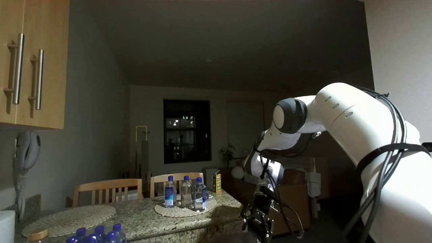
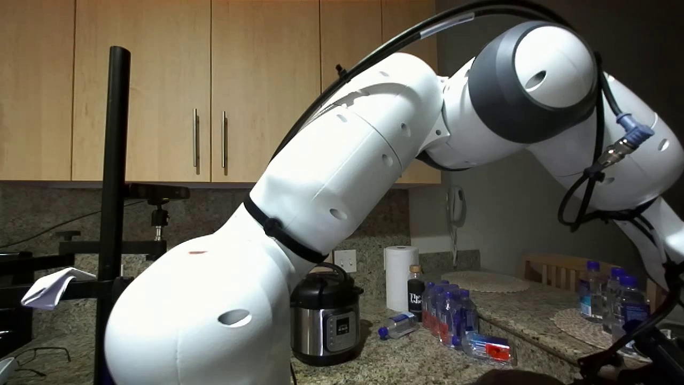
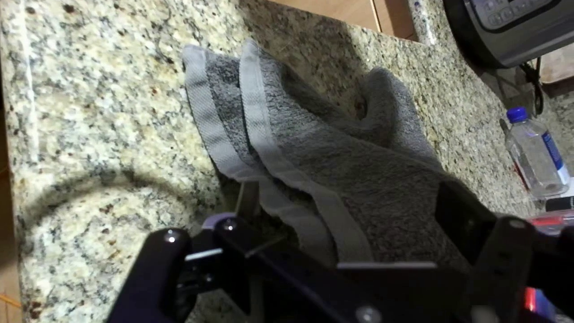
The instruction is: Move the towel to the left
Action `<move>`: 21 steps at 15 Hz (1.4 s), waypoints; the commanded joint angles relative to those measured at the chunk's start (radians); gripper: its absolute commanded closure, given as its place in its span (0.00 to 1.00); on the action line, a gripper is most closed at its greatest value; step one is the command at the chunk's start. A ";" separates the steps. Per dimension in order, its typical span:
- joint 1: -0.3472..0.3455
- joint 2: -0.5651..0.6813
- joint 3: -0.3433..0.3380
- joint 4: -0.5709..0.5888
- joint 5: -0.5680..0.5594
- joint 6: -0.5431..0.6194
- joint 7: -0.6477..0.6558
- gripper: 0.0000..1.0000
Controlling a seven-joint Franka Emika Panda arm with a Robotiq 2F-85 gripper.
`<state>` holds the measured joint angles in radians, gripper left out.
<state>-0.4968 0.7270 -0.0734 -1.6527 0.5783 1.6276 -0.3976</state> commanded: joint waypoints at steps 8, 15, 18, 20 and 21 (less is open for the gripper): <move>0.015 -0.032 -0.009 -0.090 0.161 0.184 -0.065 0.00; 0.008 -0.034 -0.008 -0.107 0.187 0.155 -0.063 0.00; 0.007 -0.038 -0.007 -0.107 0.215 0.155 -0.070 0.26; 0.008 -0.040 -0.009 -0.106 0.224 0.147 -0.071 0.40; 0.009 -0.041 -0.010 -0.105 0.228 0.145 -0.070 0.47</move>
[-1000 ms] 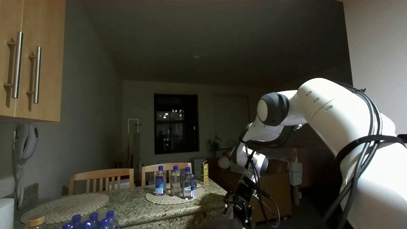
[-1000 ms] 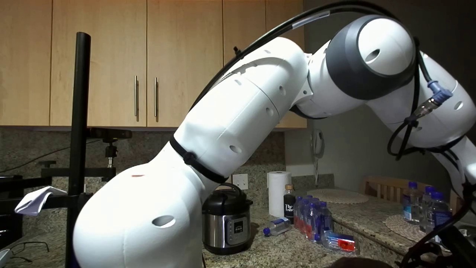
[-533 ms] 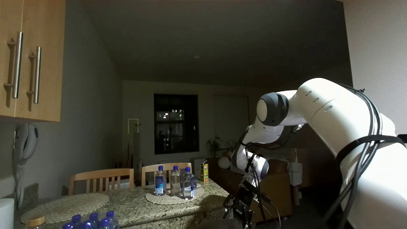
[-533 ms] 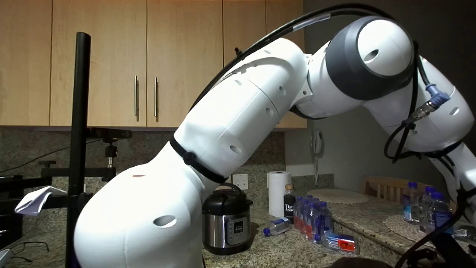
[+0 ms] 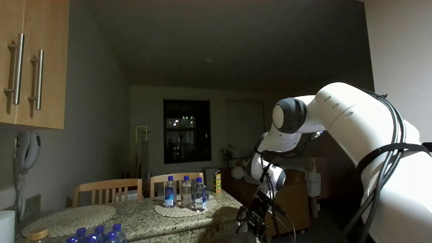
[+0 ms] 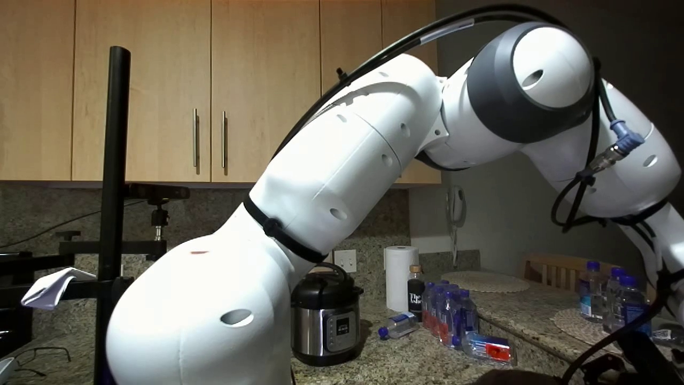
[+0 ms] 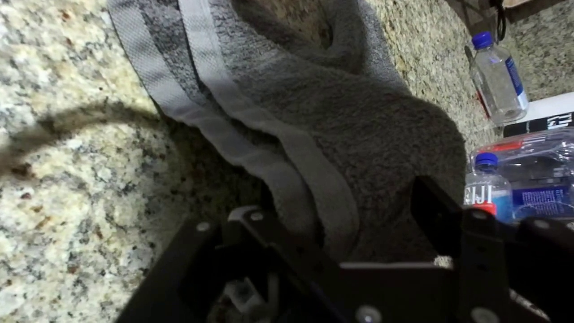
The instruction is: Move the towel to the left
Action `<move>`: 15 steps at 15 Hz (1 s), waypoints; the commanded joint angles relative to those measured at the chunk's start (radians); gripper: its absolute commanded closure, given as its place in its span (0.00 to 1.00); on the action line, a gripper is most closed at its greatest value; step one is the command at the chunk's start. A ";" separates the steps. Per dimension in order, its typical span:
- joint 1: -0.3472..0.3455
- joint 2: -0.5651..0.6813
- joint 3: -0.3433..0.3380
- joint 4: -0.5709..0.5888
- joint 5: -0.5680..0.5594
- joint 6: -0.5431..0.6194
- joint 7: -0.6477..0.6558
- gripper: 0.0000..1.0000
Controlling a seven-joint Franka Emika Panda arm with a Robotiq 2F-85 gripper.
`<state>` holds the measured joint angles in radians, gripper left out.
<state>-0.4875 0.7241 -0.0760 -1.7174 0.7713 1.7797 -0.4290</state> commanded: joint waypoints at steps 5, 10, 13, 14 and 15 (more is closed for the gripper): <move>0.000 -0.047 -0.012 -0.038 0.039 -0.028 -0.035 0.80; -0.004 -0.069 -0.029 -0.025 0.037 -0.091 -0.001 0.95; 0.000 -0.097 -0.042 -0.030 0.041 -0.130 0.011 0.91; 0.005 -0.104 -0.046 -0.031 0.039 -0.138 0.017 0.92; 0.016 -0.117 -0.051 -0.039 0.032 -0.135 0.030 0.91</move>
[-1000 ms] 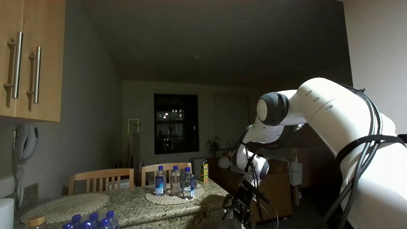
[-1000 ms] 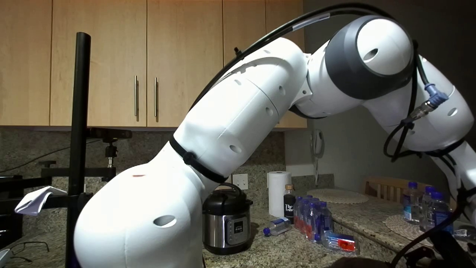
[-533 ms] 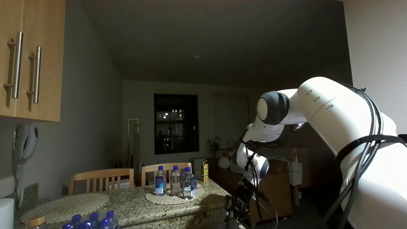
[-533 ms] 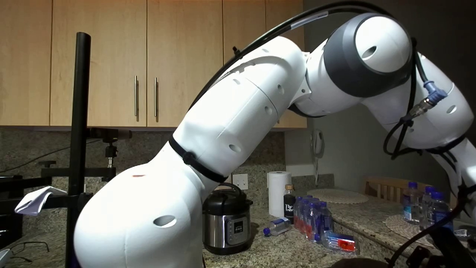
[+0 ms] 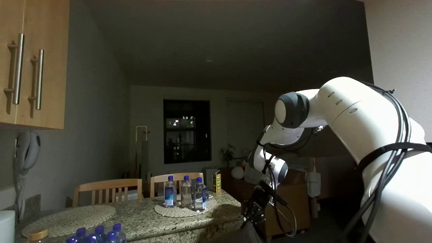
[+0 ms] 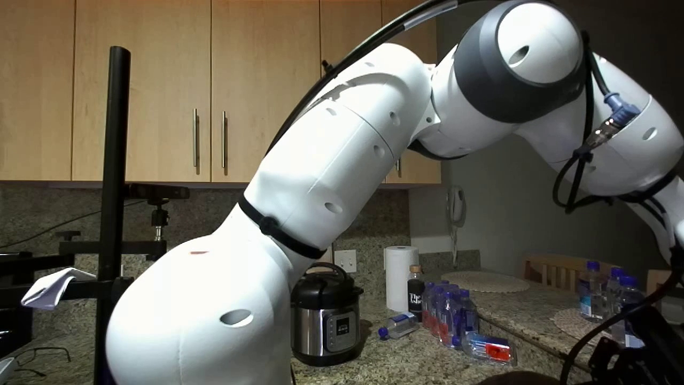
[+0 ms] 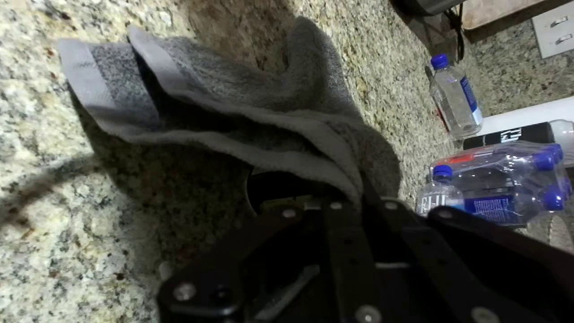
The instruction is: Move the towel to the left
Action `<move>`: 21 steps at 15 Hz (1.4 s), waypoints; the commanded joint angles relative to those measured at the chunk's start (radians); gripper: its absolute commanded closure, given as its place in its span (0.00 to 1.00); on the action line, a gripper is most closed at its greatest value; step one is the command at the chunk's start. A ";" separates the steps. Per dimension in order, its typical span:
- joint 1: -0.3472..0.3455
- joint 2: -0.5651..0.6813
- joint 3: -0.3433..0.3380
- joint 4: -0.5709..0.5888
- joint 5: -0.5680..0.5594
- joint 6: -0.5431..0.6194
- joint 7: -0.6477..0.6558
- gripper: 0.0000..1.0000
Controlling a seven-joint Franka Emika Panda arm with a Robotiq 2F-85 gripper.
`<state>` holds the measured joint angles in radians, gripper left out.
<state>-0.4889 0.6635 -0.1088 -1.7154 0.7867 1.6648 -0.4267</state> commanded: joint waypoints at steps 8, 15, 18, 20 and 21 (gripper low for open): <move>0.090 -0.181 -0.034 -0.107 -0.006 -0.013 0.049 0.92; 0.154 -0.328 -0.037 -0.212 -0.015 0.003 0.029 0.92; 0.194 -0.403 -0.033 -0.295 -0.005 0.046 0.014 0.92; 0.224 -0.454 -0.028 -0.354 0.006 0.093 0.008 0.92; 0.240 -0.477 -0.025 -0.383 0.009 0.124 0.006 0.92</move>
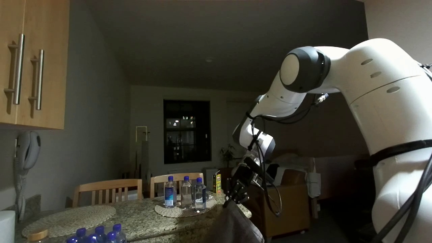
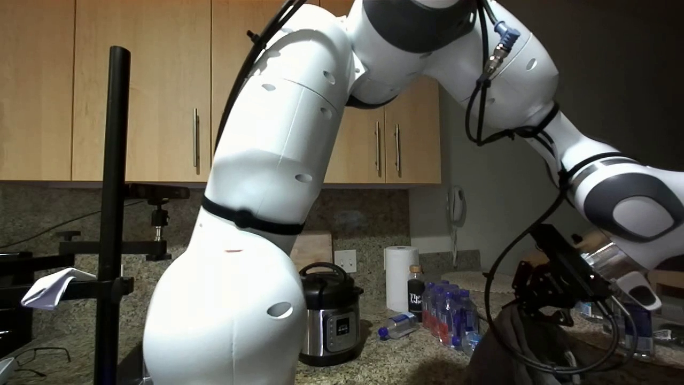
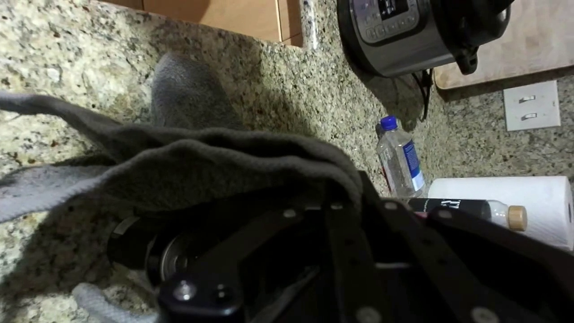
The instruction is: Move the towel to the left
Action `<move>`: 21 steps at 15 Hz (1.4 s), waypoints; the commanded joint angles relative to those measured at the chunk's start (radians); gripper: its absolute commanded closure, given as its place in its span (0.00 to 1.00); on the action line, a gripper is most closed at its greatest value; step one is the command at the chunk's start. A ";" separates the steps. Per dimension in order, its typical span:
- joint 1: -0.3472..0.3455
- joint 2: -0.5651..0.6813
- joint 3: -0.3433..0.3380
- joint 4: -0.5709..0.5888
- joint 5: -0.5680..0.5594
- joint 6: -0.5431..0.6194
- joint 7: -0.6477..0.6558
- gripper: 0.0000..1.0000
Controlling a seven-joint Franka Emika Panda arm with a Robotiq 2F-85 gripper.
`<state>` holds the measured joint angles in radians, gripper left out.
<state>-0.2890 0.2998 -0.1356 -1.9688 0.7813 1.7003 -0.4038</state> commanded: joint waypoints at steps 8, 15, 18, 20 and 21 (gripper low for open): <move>0.213 -0.246 0.092 -0.340 0.008 0.530 -0.007 0.92; 0.351 -0.116 0.196 -0.386 -0.177 0.903 0.078 0.92; 0.378 -0.049 0.190 -0.363 -0.409 0.921 0.241 0.91; 0.397 -0.022 0.169 -0.340 -0.569 0.883 0.364 0.91; 0.400 -0.021 0.161 -0.323 -0.623 0.849 0.418 0.91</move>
<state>0.0911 0.2568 0.0537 -2.3302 0.3090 2.5979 -0.1229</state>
